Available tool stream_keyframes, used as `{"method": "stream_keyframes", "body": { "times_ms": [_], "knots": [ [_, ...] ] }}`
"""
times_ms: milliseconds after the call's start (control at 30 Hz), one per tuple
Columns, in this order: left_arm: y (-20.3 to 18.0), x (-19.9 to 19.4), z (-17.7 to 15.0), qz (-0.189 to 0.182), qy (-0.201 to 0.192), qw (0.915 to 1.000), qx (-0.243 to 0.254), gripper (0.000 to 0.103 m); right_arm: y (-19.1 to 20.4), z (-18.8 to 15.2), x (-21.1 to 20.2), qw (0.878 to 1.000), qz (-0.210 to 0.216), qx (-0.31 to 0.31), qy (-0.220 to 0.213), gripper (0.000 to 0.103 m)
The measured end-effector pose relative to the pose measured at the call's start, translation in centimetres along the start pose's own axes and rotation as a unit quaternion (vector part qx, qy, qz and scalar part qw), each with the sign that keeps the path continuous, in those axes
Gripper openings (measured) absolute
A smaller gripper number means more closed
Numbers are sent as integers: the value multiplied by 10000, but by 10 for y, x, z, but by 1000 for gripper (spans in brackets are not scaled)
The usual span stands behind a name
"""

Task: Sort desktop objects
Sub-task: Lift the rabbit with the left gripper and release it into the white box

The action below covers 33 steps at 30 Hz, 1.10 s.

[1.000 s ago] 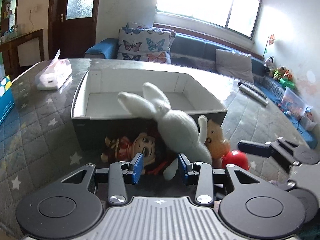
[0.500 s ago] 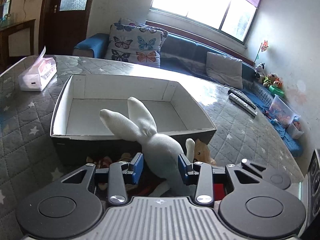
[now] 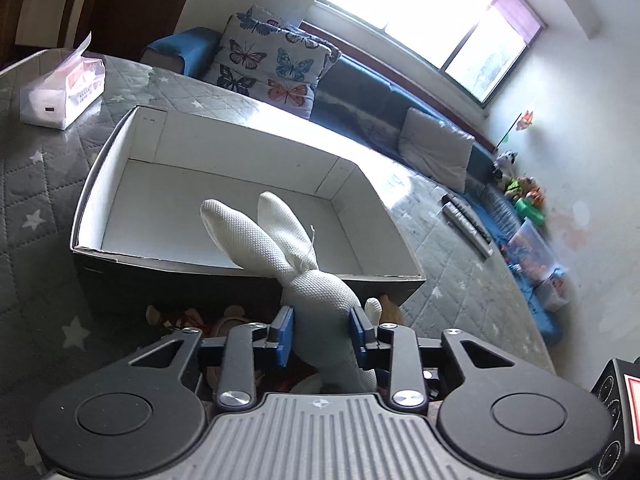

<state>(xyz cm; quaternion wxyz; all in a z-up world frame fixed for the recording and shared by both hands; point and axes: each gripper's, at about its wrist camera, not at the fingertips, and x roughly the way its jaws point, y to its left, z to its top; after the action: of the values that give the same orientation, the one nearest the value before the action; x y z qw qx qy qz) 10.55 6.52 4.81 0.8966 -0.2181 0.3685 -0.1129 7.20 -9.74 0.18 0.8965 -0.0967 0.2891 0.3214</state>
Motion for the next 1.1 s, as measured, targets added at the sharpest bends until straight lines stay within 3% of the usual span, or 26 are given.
{"method": "stream_keyframes", "body": {
  "times_ms": [300,600,900,1100],
  "knots": [
    [-2,-29,19,-387,-650,9971,-121,30,4,34,-23,9965,-159,-693,-449,28],
    [11,-29,67,-527,-1235,9894,-550,29,6,98,8,9806,-461,-1836,-505,28],
    [44,22,74,-263,-893,9893,-1123,27,-1,107,69,9769,-978,-1897,-77,31],
    [56,29,62,-42,-679,9908,-1172,27,-7,97,73,9802,-1053,-1674,-133,38]
  ]
}}
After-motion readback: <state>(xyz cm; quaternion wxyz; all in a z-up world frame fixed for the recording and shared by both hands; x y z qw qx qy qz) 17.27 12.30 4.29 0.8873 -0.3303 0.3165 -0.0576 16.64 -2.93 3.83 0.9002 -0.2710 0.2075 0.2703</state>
